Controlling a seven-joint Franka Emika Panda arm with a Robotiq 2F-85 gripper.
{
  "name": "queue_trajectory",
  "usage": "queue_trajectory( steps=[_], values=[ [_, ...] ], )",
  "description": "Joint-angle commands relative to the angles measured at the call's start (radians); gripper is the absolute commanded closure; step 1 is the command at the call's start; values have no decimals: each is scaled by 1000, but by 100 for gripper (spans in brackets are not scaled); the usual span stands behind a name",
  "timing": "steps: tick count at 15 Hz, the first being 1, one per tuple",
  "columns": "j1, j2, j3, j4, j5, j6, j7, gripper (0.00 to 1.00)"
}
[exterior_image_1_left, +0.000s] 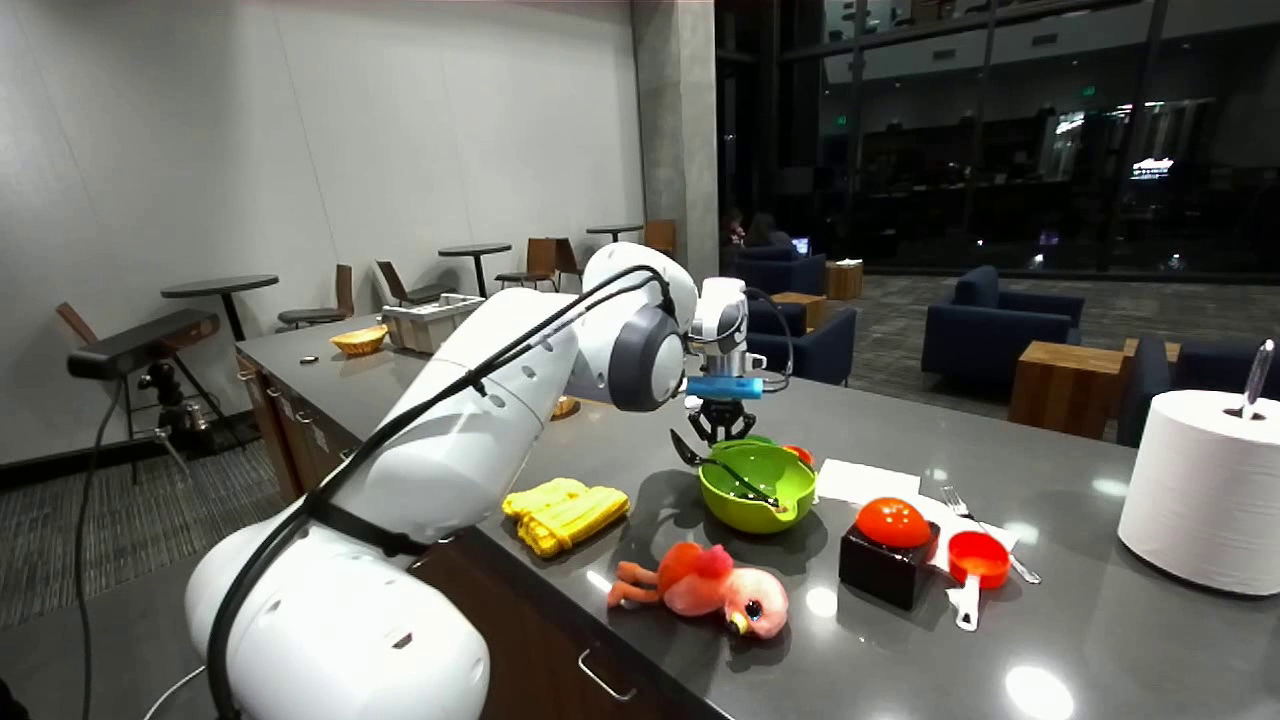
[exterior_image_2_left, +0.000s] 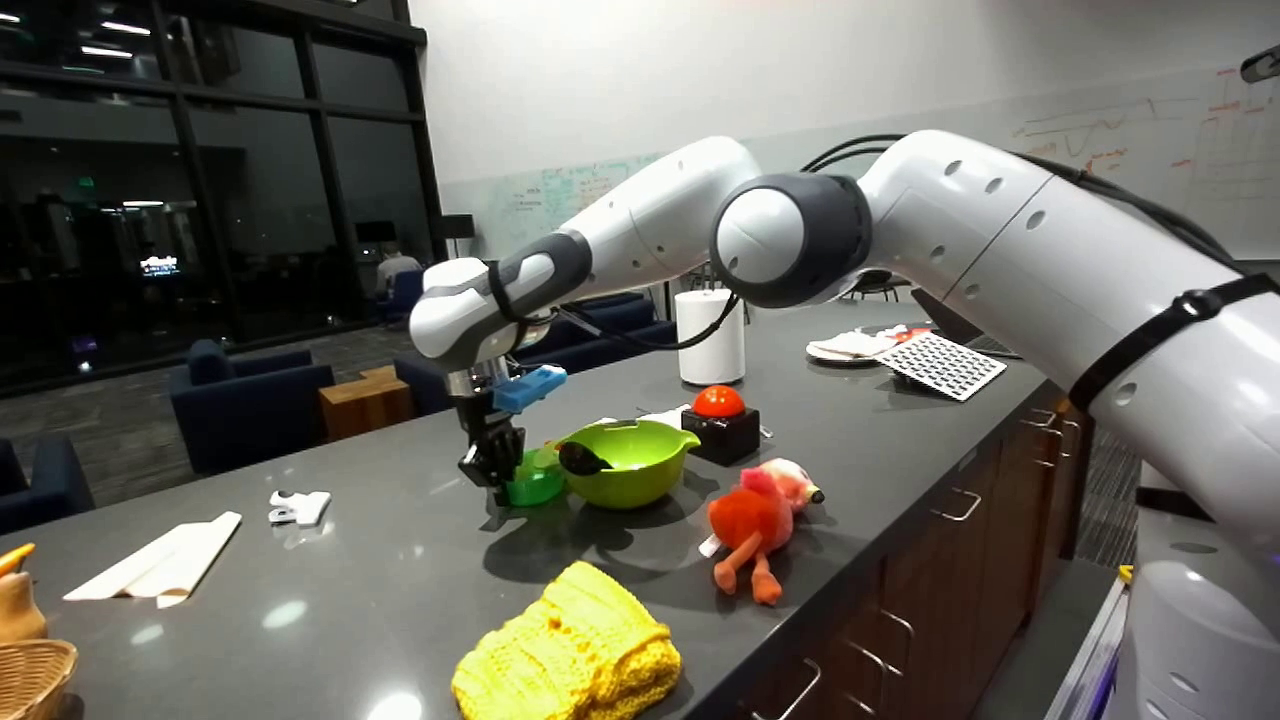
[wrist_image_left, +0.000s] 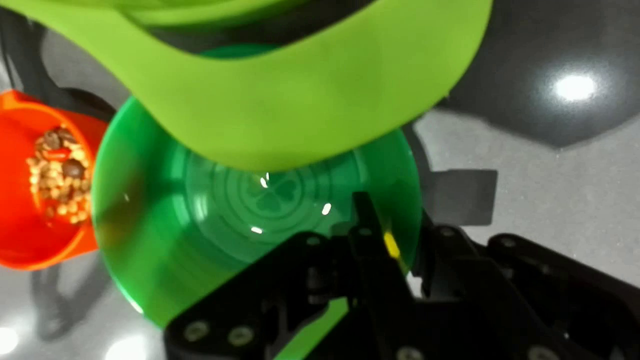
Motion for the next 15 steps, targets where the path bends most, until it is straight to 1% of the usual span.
queue_trajectory(
  steps=[1,2,3,4,6,12,15],
  values=[
    [-10,11,12,19,13,-33,-30,97],
    [-11,14,13,25,12,-42,-36,99],
    [-12,16,15,29,12,-54,-47,97],
    [-8,18,13,37,8,-64,-52,99],
    [-2,21,12,47,2,-87,-65,98],
    [37,23,7,71,-45,-176,-138,99],
    [48,23,9,83,-51,-209,-167,99]
  ],
)
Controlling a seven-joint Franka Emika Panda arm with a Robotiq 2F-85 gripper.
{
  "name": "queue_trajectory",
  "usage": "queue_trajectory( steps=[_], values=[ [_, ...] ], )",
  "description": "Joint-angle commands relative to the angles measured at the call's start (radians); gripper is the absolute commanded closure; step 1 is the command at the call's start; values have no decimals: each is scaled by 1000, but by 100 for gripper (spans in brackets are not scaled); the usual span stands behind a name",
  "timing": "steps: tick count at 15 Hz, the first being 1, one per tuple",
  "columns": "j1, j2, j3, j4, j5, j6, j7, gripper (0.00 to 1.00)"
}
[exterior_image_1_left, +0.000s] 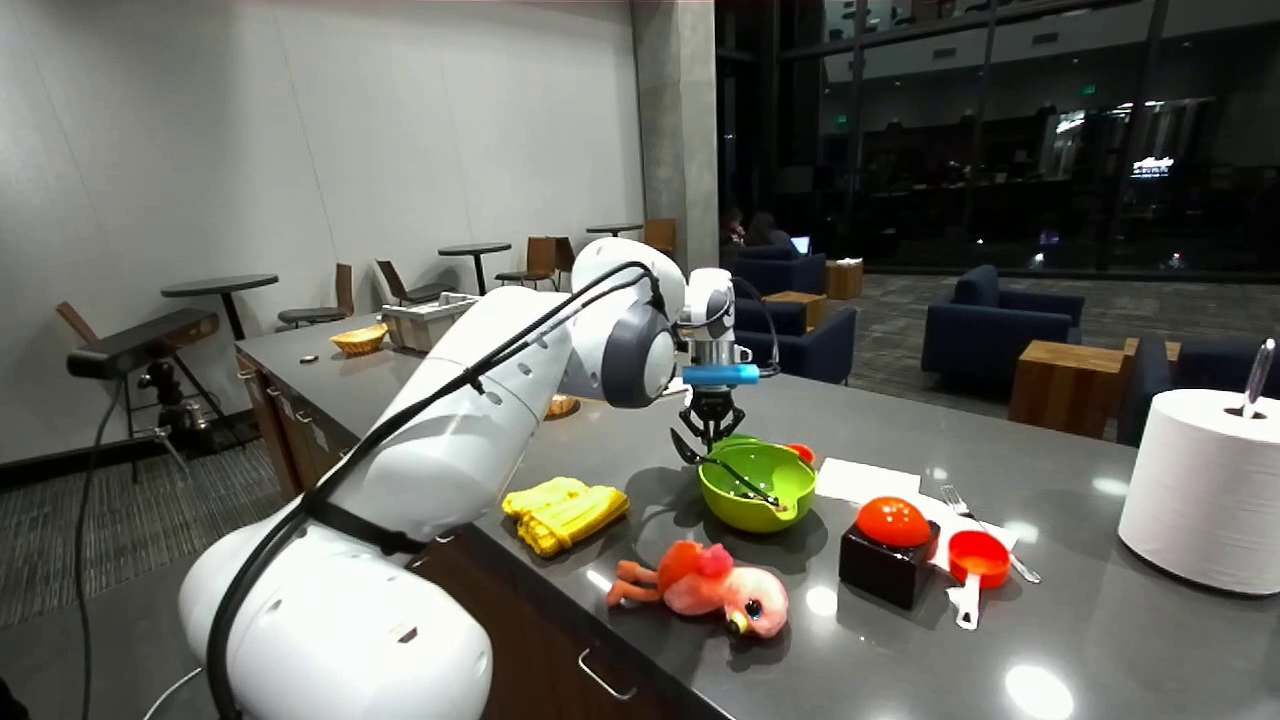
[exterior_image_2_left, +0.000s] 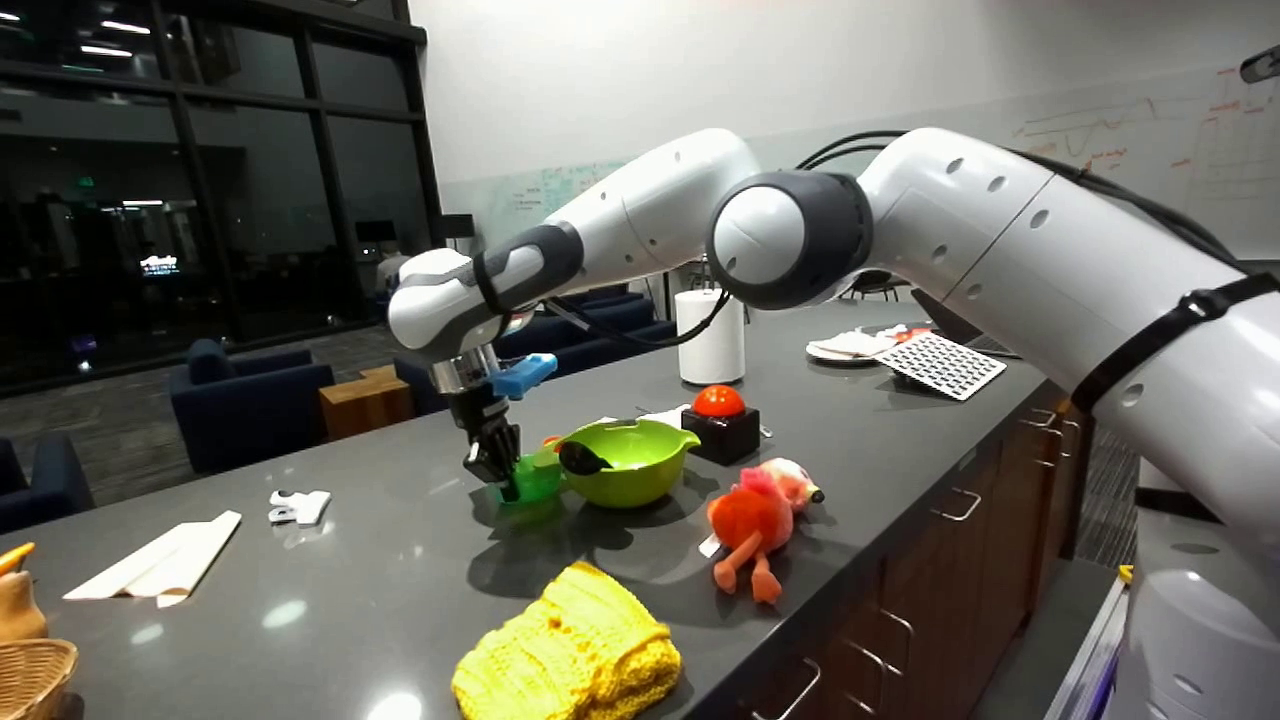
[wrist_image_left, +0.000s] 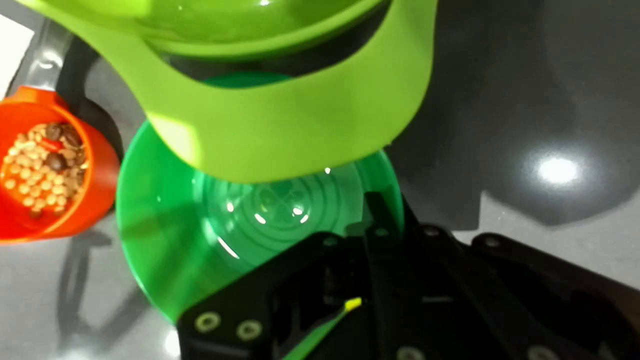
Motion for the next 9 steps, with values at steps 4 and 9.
queue_trajectory(
  steps=[4,9],
  values=[
    [29,19,8,47,-7,-76,-67,99],
    [68,17,8,79,-13,-104,-82,99]
  ],
)
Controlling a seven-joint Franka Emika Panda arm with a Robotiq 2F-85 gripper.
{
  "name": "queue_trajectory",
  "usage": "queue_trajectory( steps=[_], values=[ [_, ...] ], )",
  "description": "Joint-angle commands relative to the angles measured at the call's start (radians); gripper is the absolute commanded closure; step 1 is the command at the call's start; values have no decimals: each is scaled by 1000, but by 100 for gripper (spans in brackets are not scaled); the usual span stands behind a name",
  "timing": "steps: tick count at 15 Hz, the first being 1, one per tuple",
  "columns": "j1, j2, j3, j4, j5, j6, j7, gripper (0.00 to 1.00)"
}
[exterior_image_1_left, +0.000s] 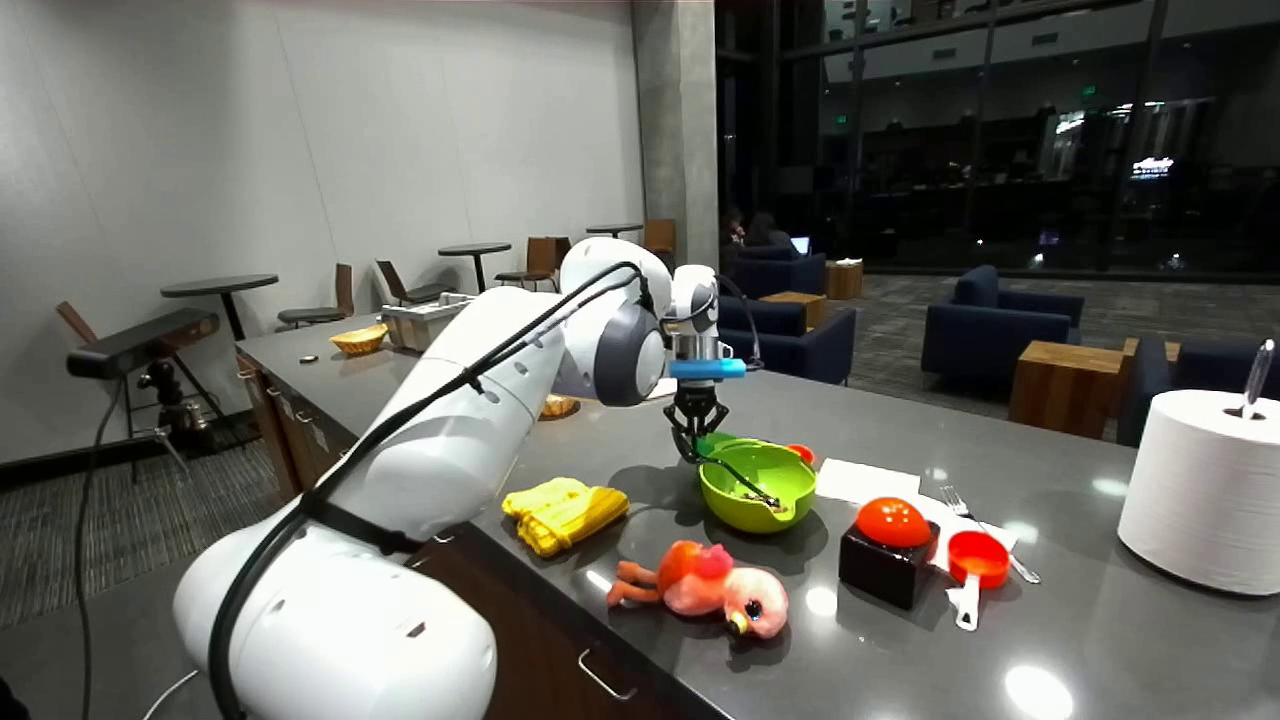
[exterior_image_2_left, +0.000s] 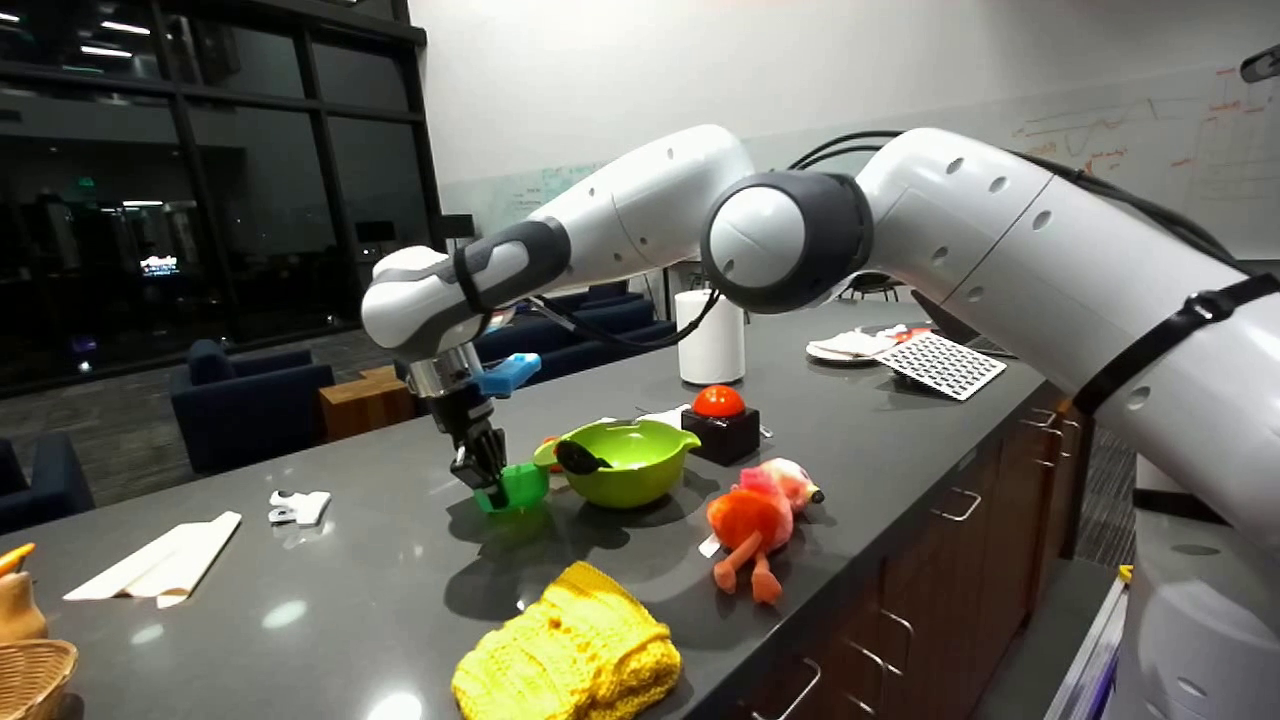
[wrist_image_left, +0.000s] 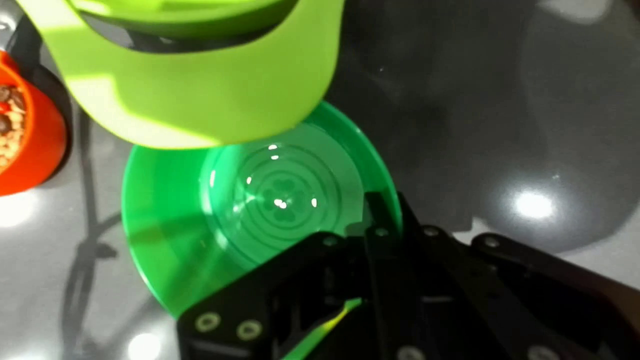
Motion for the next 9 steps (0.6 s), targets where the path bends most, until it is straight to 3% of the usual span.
queue_trajectory(
  steps=[1,9],
  values=[
    [33,15,7,57,-12,-39,-25,99],
    [106,-37,-4,82,-31,-48,27,99]
  ],
)
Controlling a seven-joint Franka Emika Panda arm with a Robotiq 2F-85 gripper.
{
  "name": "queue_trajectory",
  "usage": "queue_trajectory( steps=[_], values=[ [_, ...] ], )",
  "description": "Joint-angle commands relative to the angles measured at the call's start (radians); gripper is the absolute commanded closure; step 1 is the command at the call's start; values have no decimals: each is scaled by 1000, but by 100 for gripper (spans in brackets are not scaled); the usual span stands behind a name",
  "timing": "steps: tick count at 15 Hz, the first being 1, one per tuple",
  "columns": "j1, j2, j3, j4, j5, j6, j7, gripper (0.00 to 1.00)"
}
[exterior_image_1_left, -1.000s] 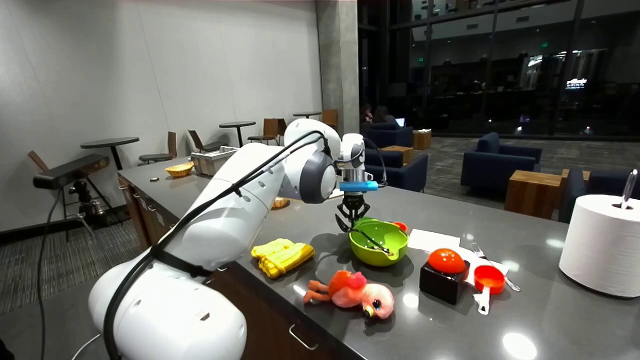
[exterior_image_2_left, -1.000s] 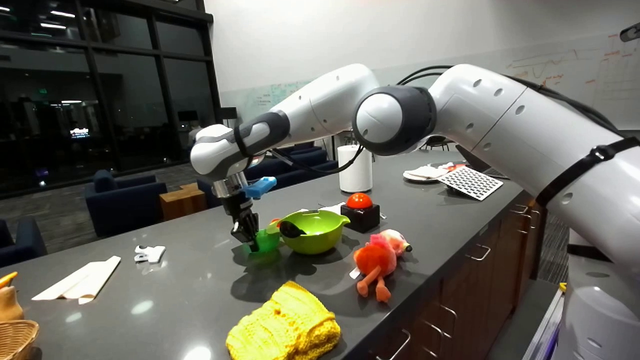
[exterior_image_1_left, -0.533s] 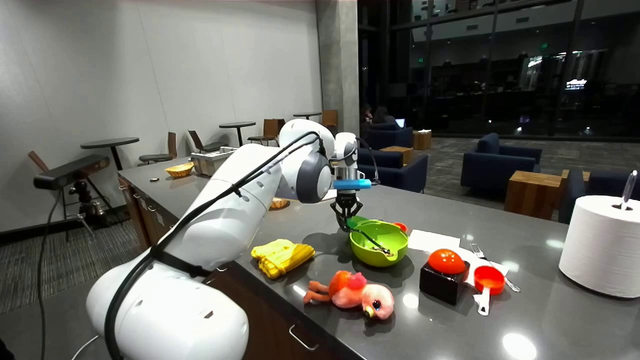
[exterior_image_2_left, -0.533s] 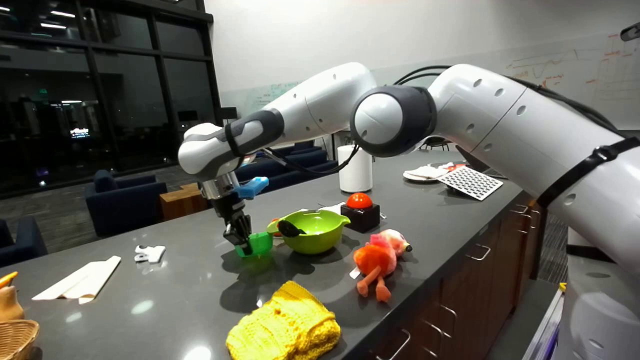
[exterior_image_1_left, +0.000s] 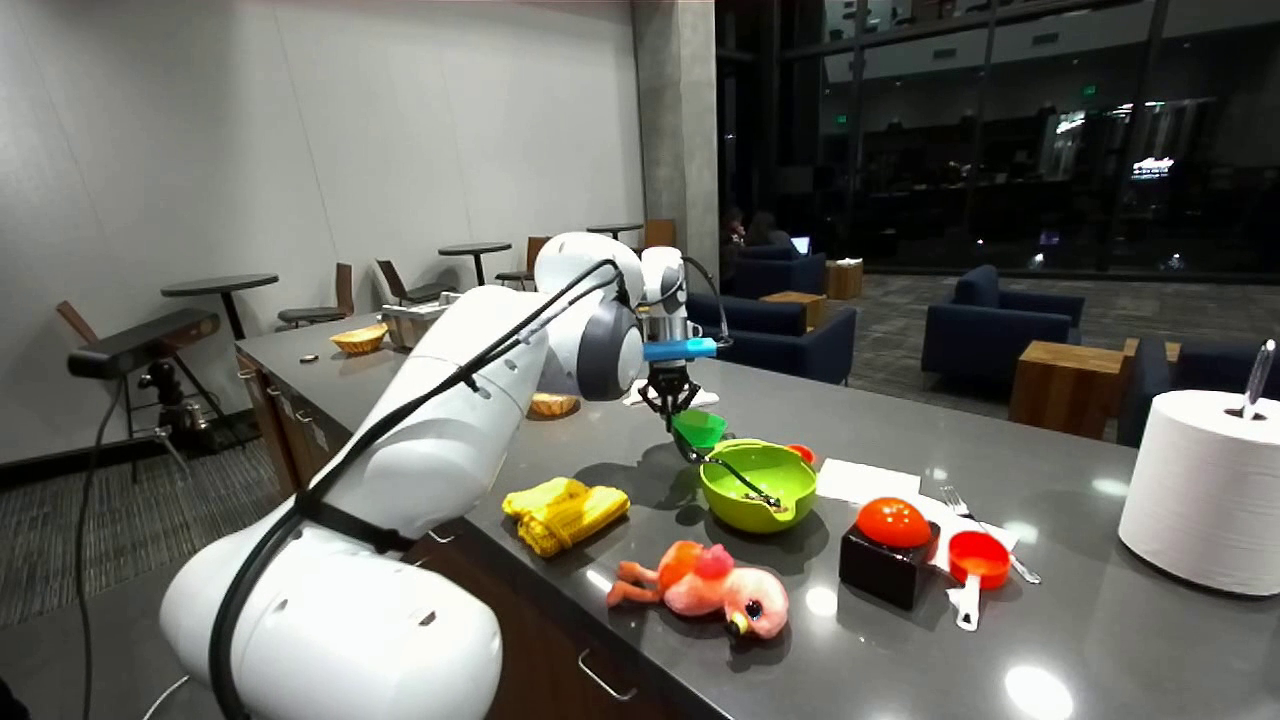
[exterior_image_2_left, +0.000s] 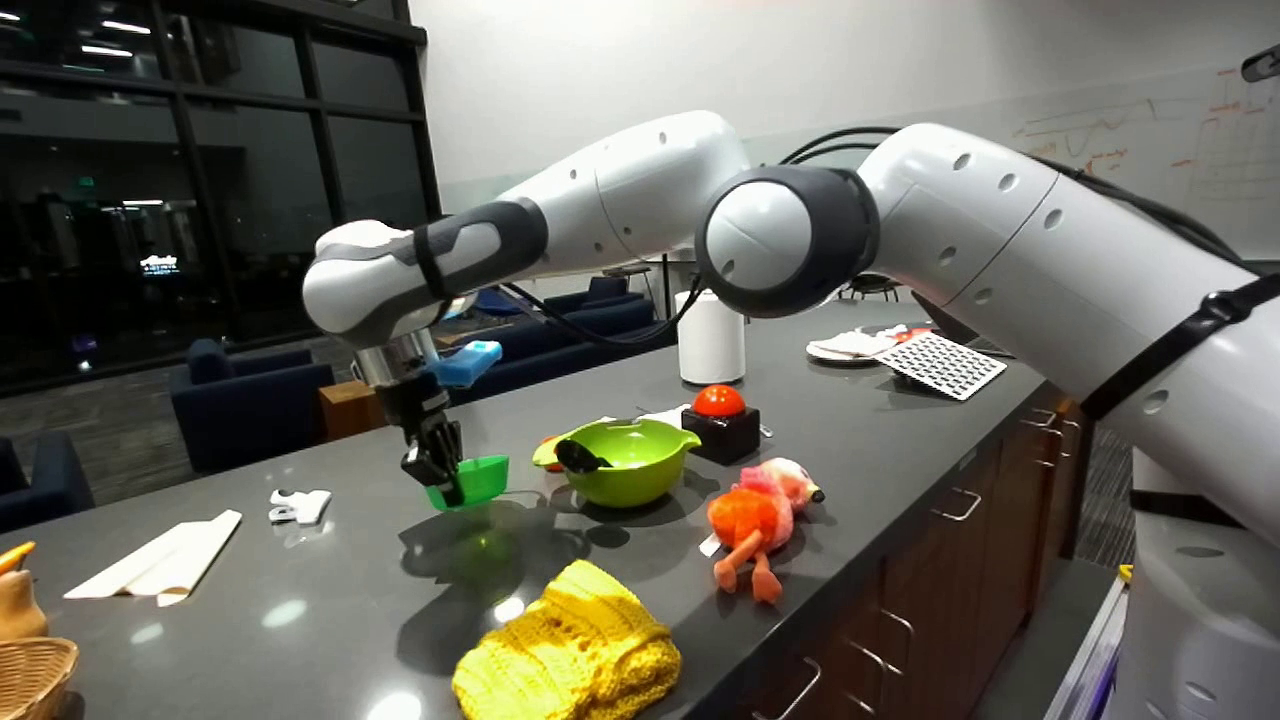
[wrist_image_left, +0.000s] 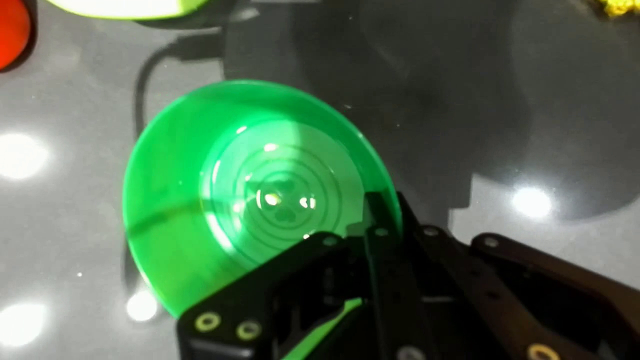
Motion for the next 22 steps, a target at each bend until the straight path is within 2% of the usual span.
queue_trajectory(
  steps=[1,7,14,22],
  values=[
    [32,-49,-16,6,-23,-38,55,99],
    [63,-200,-37,-96,-41,-34,292,99],
    [14,-466,-48,-407,11,17,671,99],
    [-55,-695,-73,-783,108,72,1040,99]
  ],
)
